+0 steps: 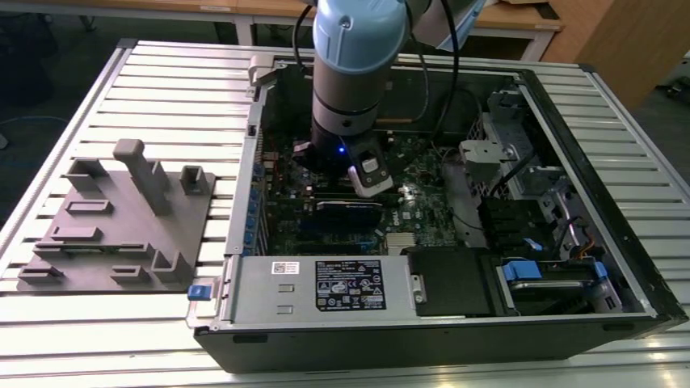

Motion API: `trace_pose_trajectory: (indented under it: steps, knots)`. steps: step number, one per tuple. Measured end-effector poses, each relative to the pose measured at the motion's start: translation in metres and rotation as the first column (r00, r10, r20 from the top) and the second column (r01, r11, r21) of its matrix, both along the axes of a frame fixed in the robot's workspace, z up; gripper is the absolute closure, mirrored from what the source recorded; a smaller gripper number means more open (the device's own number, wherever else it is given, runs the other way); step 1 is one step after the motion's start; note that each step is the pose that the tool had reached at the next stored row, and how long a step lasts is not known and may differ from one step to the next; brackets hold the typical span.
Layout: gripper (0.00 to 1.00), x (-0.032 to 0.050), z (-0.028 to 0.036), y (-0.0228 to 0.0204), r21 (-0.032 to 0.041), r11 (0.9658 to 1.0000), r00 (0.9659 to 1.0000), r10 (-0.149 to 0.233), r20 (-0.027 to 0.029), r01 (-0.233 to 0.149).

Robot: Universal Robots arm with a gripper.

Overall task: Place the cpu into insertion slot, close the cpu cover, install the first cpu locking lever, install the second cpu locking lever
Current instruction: 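Install the second cpu locking lever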

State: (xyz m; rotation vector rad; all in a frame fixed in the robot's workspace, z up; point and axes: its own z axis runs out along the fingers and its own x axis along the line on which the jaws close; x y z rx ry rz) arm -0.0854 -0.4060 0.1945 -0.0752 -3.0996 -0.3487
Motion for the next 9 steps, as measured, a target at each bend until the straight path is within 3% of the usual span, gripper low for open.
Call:
trace_pose_trajectory:
  steps: [9]
  knots:
    - [0.89, 0.0, -0.0007, 0.0007, 0.0059, 1.0, 1.0, 0.0, 0.0, 0.0]
